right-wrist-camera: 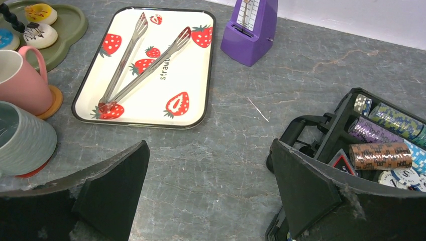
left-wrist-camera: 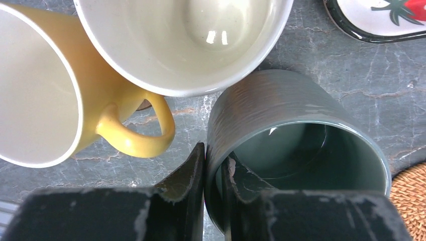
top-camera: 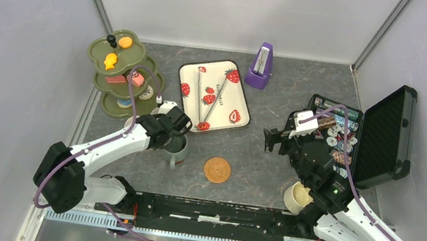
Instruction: Serve the afternoon tea
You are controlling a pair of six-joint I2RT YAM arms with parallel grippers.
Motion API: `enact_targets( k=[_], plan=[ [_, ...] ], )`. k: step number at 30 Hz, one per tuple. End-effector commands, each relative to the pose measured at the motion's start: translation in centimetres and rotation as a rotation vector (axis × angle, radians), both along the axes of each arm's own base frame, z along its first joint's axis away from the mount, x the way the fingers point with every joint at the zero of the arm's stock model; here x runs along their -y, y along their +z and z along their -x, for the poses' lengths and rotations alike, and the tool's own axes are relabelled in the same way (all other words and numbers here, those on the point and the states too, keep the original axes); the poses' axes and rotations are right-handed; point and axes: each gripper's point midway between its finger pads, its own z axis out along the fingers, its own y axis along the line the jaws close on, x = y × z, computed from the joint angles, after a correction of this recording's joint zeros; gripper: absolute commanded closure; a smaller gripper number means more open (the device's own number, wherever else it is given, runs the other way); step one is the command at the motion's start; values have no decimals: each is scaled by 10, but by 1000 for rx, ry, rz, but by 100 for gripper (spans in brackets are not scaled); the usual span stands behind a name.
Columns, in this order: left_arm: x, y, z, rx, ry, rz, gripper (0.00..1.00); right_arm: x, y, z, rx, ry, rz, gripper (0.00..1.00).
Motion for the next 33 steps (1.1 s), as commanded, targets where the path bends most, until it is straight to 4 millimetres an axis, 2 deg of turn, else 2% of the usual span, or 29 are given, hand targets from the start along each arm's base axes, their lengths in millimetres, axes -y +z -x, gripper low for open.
enact_targets(
  k=[1,11,30,33],
  plan=[
    [13,22,-15,113,19,106,98,-4,6,-1,16,9,-34,2],
    [13,9,-7,67,26,110,98,-7,4,-1,9,19,-40,2],
    [8,-4,-9,47,31,58,98,-6,0,-2,5,12,-32,2],
    [5,-4,-8,48,38,45,94,-7,0,-1,4,16,-34,2]
  ],
)
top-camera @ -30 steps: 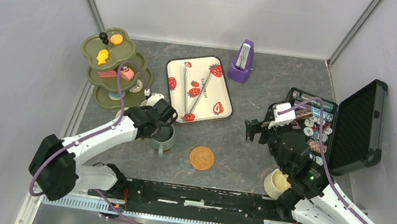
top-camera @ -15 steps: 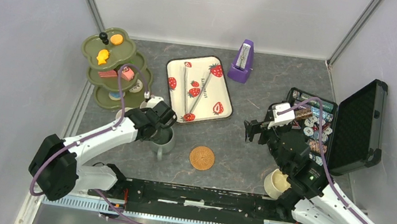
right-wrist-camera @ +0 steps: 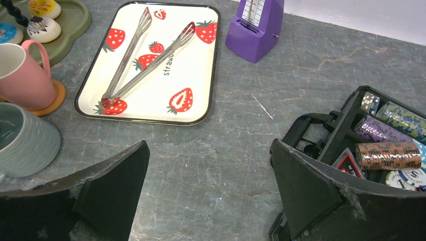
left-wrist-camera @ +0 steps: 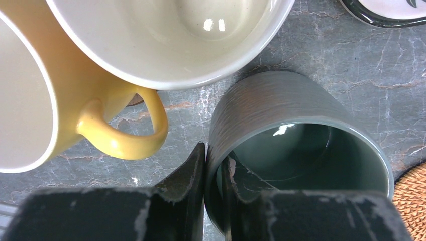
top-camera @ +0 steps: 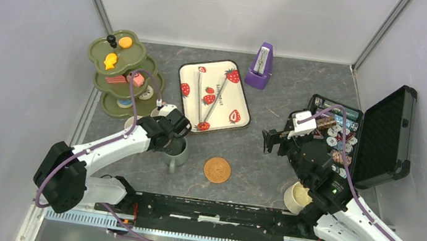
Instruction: Serve the afternoon tea
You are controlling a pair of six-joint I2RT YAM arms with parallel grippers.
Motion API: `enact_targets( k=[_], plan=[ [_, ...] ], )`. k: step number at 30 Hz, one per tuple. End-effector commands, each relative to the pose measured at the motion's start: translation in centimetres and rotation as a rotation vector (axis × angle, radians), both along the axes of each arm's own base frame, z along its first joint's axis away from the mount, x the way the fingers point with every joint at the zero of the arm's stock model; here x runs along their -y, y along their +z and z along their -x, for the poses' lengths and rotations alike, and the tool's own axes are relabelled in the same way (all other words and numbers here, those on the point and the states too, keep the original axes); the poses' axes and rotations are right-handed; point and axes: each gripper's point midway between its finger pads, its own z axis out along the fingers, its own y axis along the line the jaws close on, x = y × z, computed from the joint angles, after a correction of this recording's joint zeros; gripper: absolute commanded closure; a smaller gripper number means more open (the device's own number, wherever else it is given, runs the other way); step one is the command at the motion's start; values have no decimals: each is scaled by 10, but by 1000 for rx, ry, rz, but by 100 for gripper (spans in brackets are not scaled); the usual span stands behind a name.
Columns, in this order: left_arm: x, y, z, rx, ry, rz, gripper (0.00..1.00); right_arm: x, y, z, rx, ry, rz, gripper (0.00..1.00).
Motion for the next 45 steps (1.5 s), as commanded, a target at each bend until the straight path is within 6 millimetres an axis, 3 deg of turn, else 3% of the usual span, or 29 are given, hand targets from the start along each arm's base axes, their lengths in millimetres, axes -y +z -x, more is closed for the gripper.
enact_targets(
  k=[1,15,19,24,30,35,39,45],
  plan=[
    [4,7,-15,75,51,27,93,-3,6,-2,17,1,-36,2],
    [-6,17,-14,96,83,-4,60,-7,3,-2,7,11,-35,2],
    [-5,27,-14,105,79,10,56,-14,-7,-2,-23,48,3,2],
    [1,60,-18,161,61,73,47,-34,-39,1,-126,145,74,2],
    [20,106,-20,249,-13,223,32,-76,-111,22,-370,344,111,2],
    [32,128,-18,308,-73,326,24,-110,-161,46,-569,487,29,2],
    [36,133,-17,321,-97,348,22,-129,-173,54,-616,558,-31,9],
    [39,117,-15,296,-111,352,21,-132,-186,52,-624,570,4,20]
  ],
)
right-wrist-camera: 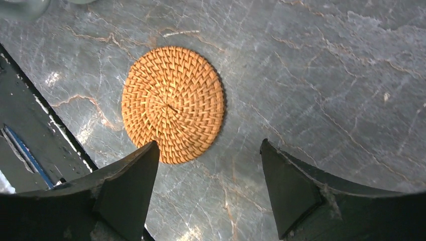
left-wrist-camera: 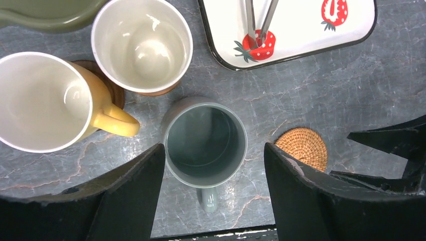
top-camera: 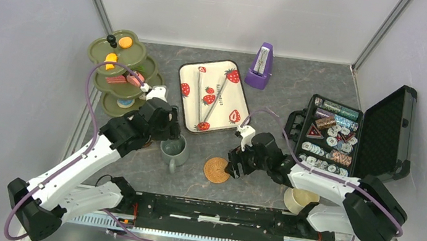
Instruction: Serve the afternoon tea
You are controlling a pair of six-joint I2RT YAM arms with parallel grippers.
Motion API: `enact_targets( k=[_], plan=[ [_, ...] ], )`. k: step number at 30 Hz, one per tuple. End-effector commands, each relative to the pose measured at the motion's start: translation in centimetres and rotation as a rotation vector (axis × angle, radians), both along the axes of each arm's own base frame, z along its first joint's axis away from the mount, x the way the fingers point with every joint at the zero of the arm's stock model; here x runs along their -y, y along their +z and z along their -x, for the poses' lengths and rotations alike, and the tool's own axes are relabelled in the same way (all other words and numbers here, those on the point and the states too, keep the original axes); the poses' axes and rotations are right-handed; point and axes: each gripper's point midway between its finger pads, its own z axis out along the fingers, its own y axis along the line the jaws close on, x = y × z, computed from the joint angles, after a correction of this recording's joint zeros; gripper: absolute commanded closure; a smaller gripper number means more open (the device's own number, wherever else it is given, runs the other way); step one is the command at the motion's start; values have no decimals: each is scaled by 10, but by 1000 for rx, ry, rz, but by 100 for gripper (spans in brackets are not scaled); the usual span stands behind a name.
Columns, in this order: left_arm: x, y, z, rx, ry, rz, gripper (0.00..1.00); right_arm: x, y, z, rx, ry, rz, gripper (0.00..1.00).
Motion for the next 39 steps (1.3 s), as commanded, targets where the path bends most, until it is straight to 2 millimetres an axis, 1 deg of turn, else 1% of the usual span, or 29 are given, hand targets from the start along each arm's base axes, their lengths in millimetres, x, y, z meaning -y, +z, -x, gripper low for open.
enact_targets(
  k=[1,6,9,11,15,18,20,21,22,24,27,31,35,38,39],
  plan=[
    [9,-1,-3,21,-55,25,21,-21,9,-5,26,42,-74,23],
    [19,-7,-7,15,-80,45,21,-25,-5,-2,-11,54,-57,41],
    [24,-12,-6,0,-95,58,21,-31,-10,1,-20,65,-55,50],
    [26,-13,-5,-5,-100,68,21,-36,-14,3,-31,76,-55,53],
    [29,-14,0,-21,-110,92,21,-57,-16,14,-42,118,-70,56],
    [34,-16,7,-43,-130,130,21,-80,-14,25,-54,163,-93,57],
    [41,-18,16,-76,-162,167,21,-98,-7,33,-60,201,-129,58],
    [45,-19,20,-91,-180,186,21,-104,-3,34,-66,205,-151,57],
    [49,-20,25,-111,-203,210,21,-108,2,35,-66,206,-179,57],
    [59,-21,36,-149,-251,260,20,-111,10,33,-55,199,-212,55],
    [69,-17,50,-177,-305,329,20,-104,21,26,-1,187,-199,47],
    [76,-19,66,-205,-337,369,22,-77,33,10,80,128,-167,35],
    [88,-35,85,-267,-358,342,28,-38,43,-6,139,44,-156,31],
    [102,-52,101,-278,-388,237,31,-10,49,-16,195,-23,-107,31],
    [106,-60,105,-290,-396,194,32,-3,54,-18,222,-39,-95,30]
  ],
)
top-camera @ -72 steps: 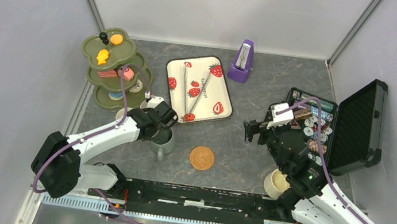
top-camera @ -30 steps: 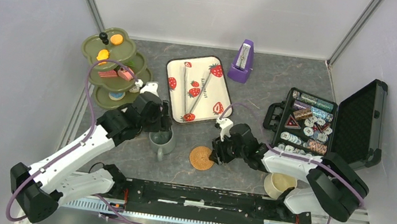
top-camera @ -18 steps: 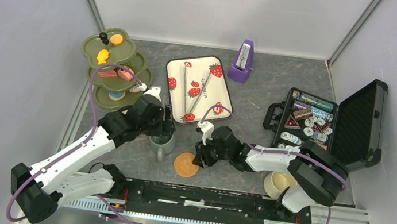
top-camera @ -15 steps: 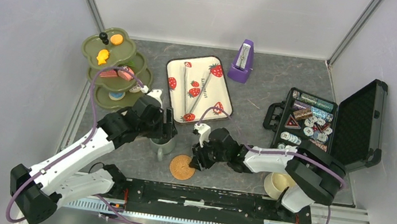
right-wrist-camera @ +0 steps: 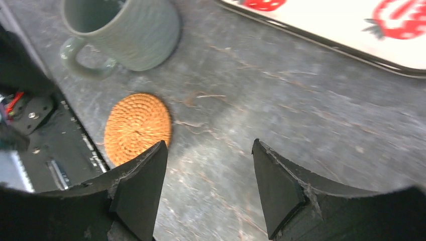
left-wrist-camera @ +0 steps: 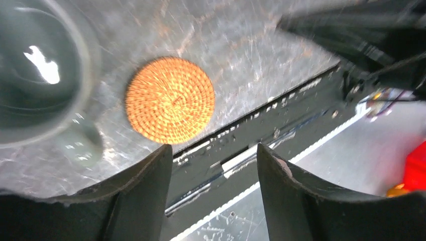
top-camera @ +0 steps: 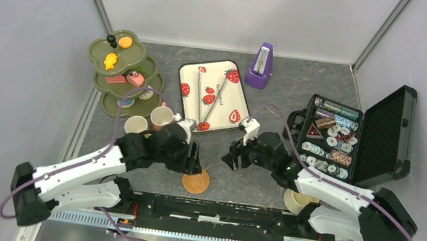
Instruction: Serve the afternoon tea
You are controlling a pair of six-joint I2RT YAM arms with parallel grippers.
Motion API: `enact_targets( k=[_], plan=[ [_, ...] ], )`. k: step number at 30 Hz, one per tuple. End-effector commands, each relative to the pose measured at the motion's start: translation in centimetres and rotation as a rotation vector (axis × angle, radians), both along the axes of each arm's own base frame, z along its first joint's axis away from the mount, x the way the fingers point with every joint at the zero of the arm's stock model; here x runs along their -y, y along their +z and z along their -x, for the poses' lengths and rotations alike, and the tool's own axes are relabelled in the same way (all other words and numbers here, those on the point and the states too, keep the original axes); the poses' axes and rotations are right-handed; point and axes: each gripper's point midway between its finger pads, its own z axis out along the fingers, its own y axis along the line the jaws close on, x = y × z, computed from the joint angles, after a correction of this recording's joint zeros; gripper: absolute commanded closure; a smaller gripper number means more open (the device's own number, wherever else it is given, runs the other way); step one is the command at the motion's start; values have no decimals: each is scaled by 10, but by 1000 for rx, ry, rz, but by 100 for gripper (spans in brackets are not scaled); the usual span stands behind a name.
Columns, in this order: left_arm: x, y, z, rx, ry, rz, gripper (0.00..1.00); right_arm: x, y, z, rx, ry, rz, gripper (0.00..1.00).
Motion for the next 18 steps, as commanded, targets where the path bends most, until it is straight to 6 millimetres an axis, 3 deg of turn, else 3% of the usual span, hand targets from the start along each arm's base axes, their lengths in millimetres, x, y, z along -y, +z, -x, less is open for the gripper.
enact_targets(
  k=[1,7,18],
  plan=[
    [20,-24,12,-2,-2,-108,34,42,0,-11,91,-101,110,29],
    [25,-68,11,-30,-1,-315,57,78,24,-16,187,-220,145,26],
    [47,-113,-16,11,-32,-455,72,110,54,-16,273,-347,108,20]
  ],
)
